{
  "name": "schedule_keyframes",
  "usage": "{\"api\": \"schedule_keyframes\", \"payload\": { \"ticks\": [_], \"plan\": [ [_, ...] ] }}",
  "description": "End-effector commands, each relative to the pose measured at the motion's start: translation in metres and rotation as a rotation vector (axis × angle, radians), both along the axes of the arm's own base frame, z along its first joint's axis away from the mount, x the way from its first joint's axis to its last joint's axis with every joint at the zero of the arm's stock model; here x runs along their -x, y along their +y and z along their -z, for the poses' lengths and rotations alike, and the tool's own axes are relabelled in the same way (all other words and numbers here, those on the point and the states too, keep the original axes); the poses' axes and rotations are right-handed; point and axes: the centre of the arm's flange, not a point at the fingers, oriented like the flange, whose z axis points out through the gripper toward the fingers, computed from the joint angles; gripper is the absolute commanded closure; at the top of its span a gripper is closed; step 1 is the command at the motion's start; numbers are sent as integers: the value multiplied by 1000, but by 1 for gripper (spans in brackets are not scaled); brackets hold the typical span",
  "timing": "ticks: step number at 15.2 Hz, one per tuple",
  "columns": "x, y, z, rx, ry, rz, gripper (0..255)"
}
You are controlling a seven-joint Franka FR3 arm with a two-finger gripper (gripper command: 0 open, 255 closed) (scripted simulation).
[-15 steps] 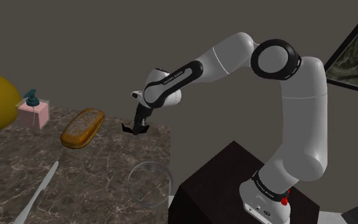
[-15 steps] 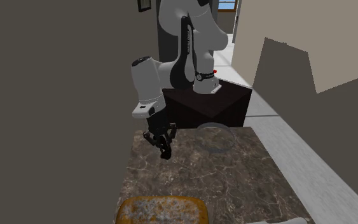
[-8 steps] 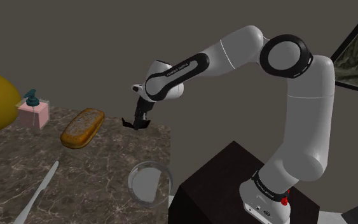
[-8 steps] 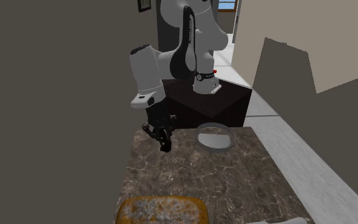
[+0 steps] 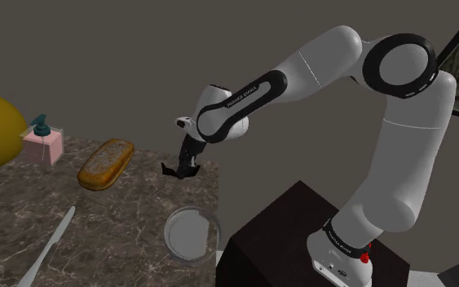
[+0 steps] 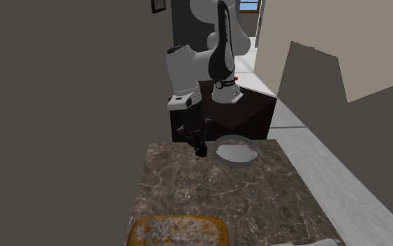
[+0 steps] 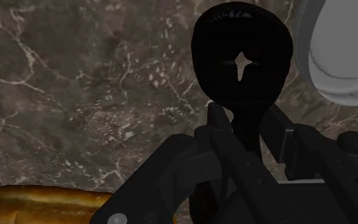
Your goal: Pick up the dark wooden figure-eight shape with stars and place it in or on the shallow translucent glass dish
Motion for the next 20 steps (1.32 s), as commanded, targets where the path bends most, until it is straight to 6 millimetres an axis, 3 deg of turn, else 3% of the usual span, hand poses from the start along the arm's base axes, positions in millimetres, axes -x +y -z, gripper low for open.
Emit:
{"api": "schedule_keyframes", "payload": {
  "ticks": [1, 14, 15, 20],
  "plan": [
    [27, 8, 3, 1, -1, 1, 255],
    [192, 55, 8, 1, -1, 1, 255],
    [201, 58, 8, 1, -1, 1, 255],
    [201, 58, 35, 1, -1, 1, 255]
  ]
}}
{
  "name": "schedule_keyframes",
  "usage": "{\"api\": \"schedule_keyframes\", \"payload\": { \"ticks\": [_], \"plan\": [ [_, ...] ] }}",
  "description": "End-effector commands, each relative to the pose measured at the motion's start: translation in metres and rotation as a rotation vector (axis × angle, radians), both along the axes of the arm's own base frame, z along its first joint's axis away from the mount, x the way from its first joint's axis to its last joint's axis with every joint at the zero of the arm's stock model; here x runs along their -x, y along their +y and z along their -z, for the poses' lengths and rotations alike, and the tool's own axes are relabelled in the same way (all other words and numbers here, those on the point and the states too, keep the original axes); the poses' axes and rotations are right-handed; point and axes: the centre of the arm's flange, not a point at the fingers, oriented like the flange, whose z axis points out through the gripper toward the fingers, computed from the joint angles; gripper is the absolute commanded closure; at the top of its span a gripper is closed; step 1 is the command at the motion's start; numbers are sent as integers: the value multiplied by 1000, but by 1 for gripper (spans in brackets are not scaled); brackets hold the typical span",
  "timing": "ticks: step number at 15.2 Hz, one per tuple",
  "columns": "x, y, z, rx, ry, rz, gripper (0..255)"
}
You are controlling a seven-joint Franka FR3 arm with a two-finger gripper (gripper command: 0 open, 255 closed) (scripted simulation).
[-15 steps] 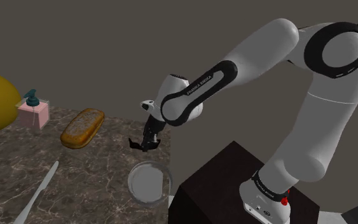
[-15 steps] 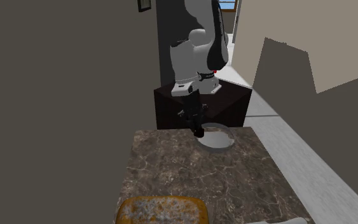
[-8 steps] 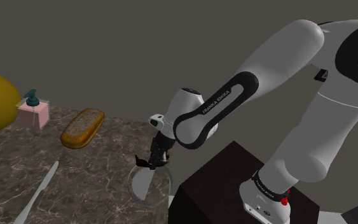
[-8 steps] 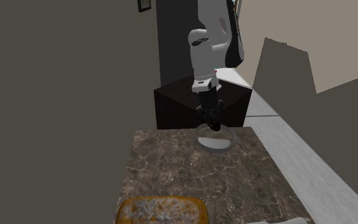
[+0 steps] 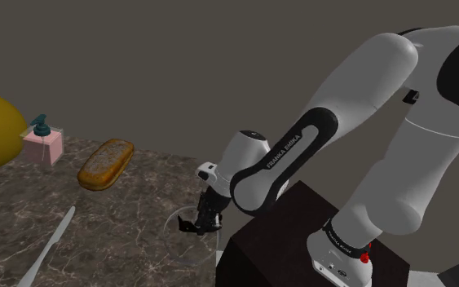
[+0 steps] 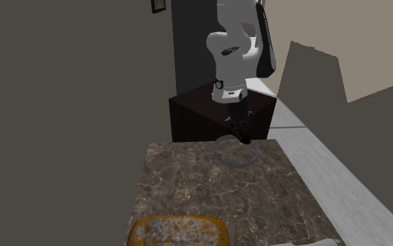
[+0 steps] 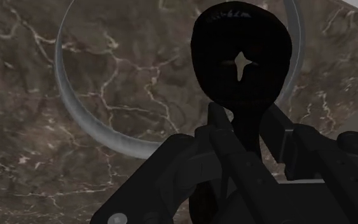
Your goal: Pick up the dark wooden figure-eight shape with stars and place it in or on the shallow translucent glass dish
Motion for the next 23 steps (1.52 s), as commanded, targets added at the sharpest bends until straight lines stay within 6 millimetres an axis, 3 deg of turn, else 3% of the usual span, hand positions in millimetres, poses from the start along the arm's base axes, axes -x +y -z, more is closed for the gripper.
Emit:
{"api": "schedule_keyframes", "payload": {
  "ticks": [1, 6, 14, 15, 20, 23],
  "plan": [
    [0, 1, 11, 0, -1, 0, 255],
    [0, 1, 41, 0, -1, 0, 255],
    [0, 1, 41, 0, -1, 0, 255],
    [0, 1, 41, 0, -1, 0, 0],
    [0, 1, 41, 0, -1, 0, 0],
    [0, -10, 3, 0, -1, 0, 0]
  ]
}}
